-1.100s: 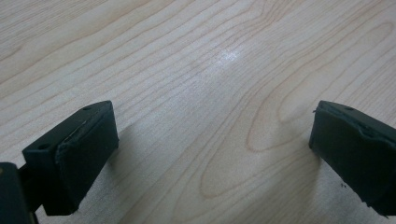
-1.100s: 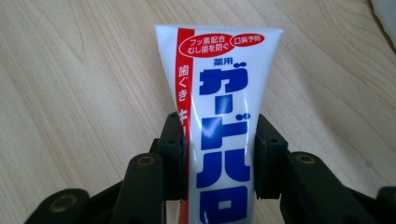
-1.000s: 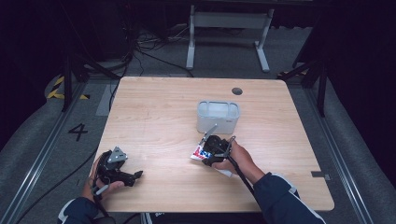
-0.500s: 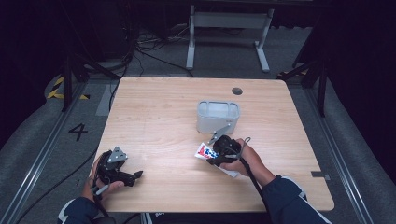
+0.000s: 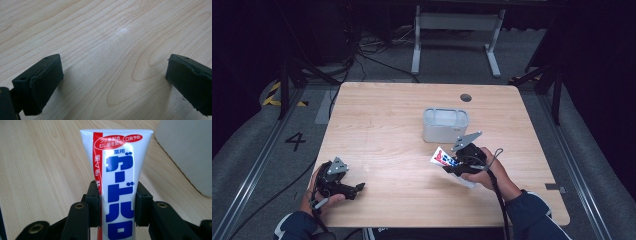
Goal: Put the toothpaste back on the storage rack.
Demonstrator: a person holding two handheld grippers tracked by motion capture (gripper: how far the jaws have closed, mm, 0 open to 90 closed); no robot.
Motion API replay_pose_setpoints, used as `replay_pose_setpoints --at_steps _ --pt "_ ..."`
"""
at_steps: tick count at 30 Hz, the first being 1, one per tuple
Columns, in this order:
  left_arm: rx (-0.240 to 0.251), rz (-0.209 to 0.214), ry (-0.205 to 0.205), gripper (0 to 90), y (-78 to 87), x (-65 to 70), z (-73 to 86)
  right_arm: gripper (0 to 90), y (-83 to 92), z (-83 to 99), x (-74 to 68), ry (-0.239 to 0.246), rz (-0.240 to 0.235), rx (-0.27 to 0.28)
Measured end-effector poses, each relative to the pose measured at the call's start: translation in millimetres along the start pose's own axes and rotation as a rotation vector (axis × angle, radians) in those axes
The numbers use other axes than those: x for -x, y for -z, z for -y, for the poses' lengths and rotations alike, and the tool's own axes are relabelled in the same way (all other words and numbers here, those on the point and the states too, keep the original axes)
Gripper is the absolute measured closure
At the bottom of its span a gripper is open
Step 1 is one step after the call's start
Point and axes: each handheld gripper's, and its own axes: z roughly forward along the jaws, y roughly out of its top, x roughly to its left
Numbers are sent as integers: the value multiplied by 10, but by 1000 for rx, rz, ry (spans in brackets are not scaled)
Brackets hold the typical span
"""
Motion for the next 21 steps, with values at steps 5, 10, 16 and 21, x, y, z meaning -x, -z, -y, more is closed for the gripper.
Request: replay_pose_setpoints --at_steps 5,10,16,21 --pt "0 0 0 17 0 0 0 645 106 19 29 0 1 42" --pt "0 0 0 17 0 0 0 644 161 5 45 0 9 77" --pt "0 0 0 17 0 0 0 641 218 -22 65 9 11 134" --pt "0 0 0 17 0 0 0 642 252 -61 72 9 7 164"
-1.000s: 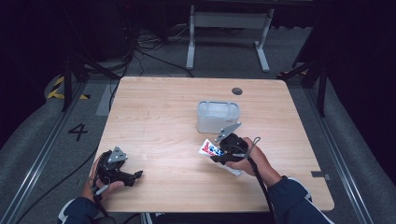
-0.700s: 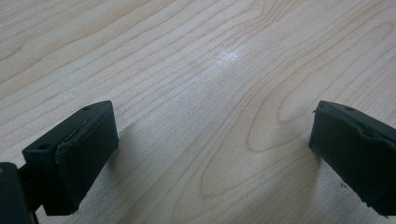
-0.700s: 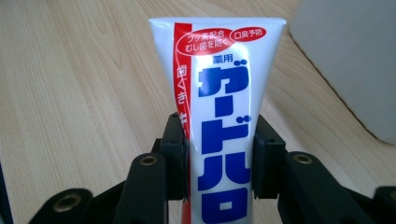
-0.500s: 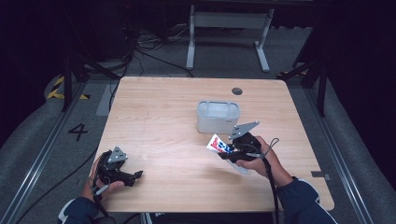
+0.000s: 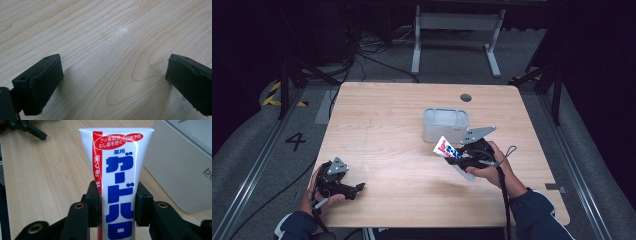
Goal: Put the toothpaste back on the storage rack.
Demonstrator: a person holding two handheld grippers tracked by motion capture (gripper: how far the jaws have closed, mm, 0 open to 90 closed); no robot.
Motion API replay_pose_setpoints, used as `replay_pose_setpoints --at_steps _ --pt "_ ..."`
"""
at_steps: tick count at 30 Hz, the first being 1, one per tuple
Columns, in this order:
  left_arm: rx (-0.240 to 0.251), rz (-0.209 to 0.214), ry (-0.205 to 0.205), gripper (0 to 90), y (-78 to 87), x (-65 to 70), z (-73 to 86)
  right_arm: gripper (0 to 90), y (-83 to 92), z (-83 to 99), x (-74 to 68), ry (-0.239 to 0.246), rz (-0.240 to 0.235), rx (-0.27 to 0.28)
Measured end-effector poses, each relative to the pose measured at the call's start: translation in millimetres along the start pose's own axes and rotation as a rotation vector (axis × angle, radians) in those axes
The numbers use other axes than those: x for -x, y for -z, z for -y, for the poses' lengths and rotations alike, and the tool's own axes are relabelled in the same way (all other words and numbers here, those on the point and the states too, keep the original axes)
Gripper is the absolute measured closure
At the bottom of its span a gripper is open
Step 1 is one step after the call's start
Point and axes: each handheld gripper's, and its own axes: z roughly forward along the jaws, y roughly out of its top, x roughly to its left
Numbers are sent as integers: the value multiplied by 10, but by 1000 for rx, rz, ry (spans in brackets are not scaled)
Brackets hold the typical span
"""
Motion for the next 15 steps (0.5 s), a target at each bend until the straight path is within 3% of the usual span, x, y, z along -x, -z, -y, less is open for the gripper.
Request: replay_pose_setpoints --at_steps 5,8,15 --pt "0 0 1 17 0 1 0 639 77 -107 41 4 38 61" --pt "0 0 0 17 0 0 0 638 124 -157 82 -3 38 98" --pt "0 0 0 17 0 0 0 638 156 -259 116 17 53 105"
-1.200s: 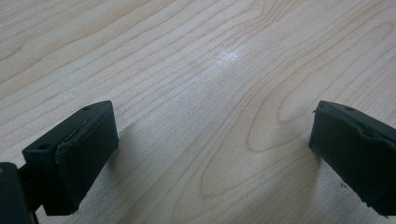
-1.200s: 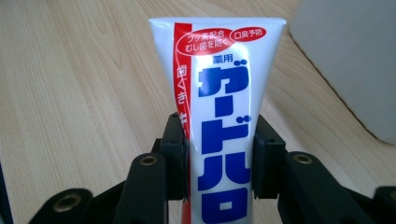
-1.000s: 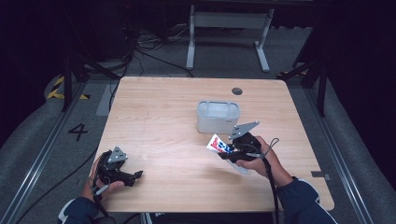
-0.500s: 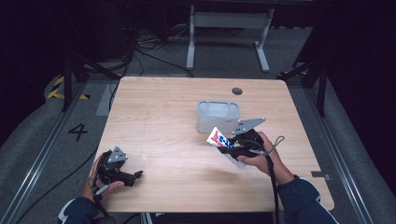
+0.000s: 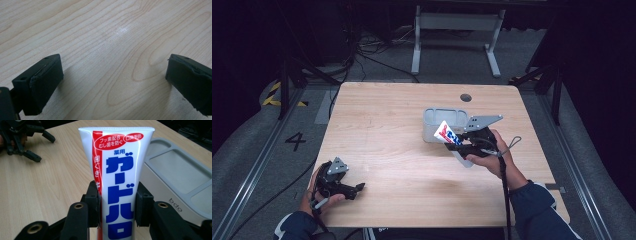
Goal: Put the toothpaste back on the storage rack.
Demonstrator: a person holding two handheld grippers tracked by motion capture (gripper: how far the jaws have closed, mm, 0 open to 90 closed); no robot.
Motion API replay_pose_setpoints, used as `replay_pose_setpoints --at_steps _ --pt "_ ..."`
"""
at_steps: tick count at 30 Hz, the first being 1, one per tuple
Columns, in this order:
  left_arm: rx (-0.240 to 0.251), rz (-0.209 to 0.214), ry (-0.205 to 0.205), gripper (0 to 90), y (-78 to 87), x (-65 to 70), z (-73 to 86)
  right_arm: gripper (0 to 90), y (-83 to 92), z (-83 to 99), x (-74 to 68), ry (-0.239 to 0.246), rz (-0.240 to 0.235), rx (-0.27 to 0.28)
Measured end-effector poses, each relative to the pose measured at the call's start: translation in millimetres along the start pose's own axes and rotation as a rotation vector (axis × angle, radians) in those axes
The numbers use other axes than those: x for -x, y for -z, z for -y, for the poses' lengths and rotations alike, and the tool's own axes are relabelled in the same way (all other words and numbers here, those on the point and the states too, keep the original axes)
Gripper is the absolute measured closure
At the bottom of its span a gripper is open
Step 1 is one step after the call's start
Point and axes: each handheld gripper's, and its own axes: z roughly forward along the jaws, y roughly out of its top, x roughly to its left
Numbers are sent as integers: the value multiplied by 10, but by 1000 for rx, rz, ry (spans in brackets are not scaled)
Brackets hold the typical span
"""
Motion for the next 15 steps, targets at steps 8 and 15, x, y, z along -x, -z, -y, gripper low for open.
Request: replay_pose_setpoints --at_steps 8,15 --pt "0 0 0 17 0 0 0 636 33 -141 63 12 26 29" --pt "0 0 1 17 0 1 0 634 60 -230 140 3 40 49"
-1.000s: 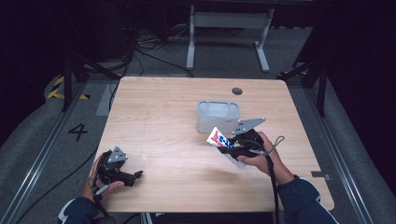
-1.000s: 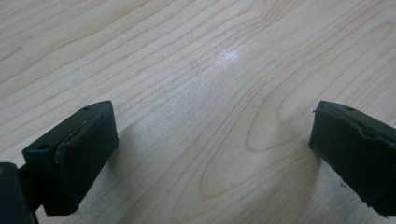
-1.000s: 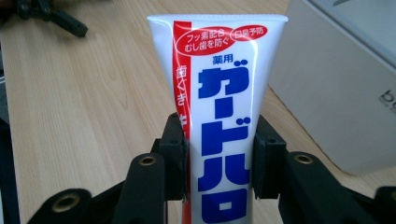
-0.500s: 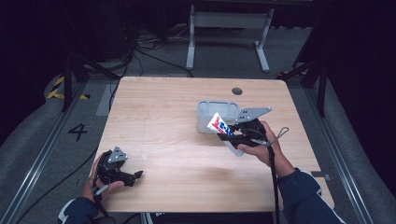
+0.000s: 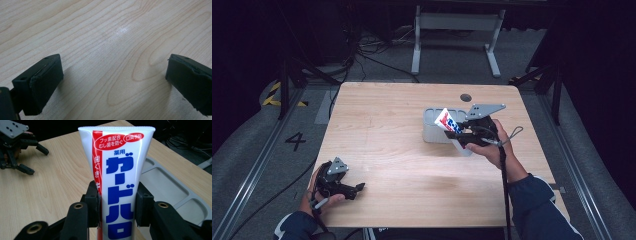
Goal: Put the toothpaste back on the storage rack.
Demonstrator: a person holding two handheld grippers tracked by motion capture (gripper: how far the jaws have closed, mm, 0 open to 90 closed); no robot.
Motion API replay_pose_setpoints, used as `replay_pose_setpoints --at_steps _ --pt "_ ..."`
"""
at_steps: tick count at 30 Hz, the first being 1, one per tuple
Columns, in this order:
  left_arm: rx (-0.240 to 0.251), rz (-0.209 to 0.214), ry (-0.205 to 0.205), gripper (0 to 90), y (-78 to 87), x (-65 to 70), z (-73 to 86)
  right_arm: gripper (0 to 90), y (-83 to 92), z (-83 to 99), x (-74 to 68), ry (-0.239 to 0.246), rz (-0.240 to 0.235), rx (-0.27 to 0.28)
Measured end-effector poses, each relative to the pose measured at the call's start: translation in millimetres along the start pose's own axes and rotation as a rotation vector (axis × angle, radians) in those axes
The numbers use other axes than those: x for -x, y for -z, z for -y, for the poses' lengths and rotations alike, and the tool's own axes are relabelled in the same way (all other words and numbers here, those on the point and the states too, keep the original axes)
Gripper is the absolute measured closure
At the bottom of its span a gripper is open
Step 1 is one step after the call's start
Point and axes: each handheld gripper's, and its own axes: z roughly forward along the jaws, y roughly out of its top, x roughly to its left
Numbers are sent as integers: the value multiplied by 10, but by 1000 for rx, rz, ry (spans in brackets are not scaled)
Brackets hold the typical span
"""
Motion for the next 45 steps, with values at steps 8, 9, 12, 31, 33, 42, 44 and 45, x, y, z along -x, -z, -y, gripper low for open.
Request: replay_pose_setpoints --at_steps 8,9,12,31,33,42,44,45 --pt "0 0 -1 17 0 -1 0 633 56 -125 114 -8 35 30" --pt "-1 0 -2 17 0 -2 0 634 58 -135 128 -13 37 31" --pt "0 0 -2 17 0 -2 0 633 59 -161 160 -18 47 39" --pt "-1 0 -2 17 1 -2 -1 631 -22 -401 269 -25 76 70" --pt "0 0 -3 17 0 -2 -1 631 -38 -436 270 -20 82 70" --pt "-5 3 -3 17 4 -4 -3 632 -133 -528 295 -9 87 80" --pt "-6 3 -4 17 5 -4 -3 632 -152 -542 309 -9 91 87" --pt "-5 3 -3 17 4 -3 -3 632 -165 -548 316 -2 92 86"
